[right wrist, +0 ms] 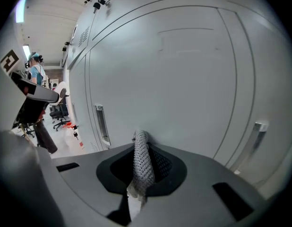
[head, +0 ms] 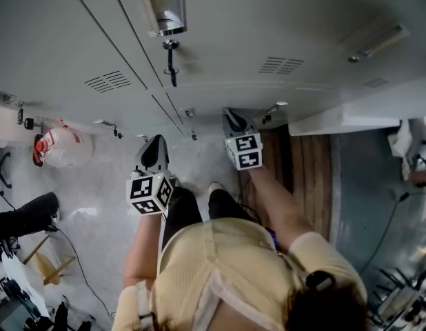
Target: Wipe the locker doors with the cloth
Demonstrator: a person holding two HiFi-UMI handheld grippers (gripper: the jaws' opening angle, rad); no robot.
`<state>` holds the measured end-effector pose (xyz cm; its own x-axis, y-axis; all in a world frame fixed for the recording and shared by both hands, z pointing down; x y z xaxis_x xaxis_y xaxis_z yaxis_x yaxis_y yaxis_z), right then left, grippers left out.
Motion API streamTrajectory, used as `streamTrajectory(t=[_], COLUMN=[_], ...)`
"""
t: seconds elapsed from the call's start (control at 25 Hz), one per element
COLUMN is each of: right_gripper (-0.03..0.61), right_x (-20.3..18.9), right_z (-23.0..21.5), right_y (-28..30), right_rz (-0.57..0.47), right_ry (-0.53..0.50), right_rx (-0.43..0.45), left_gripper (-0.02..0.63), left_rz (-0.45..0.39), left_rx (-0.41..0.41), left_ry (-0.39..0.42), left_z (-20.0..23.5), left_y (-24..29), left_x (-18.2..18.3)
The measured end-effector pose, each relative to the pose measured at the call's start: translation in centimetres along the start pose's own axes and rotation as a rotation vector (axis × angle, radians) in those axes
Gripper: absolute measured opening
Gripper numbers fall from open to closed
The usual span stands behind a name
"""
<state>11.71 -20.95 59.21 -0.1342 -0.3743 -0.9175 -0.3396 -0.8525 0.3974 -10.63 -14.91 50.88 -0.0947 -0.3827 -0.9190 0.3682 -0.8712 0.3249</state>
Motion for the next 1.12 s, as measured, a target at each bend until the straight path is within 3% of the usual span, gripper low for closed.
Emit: streamTrajectory(t=[0.6, 1.12], right_gripper=[0.02, 0.02], right_x=[-2.0, -2.4], right_z=[-6.3, -9.1], right_y=[-2.3, -3.5], right_rz=[0.019, 0.024], right_ry=[0.012, -0.002], right_rx=[-0.119, -0.186], left_gripper=[0.002, 0.002], left_rz=[0.017, 0.012], left_rx=[-0.025, -0.028], left_ry=[-0.001, 0.005], left_z=[-1.7, -1.8], left_y=[1.3, 1.5], left_x=[-0.6, -0.3])
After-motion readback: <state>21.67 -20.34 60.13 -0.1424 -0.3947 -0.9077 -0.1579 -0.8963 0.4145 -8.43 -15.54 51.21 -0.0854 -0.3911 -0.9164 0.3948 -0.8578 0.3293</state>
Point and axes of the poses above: the fingertips, and each gripper's own axes: y forward along the fingers, z to its left, x out of its top, the point moved 3 cm from there along -y, backward along the fingers, and after that the axes turned 6 degrees about -z, right-handed, at the moved point
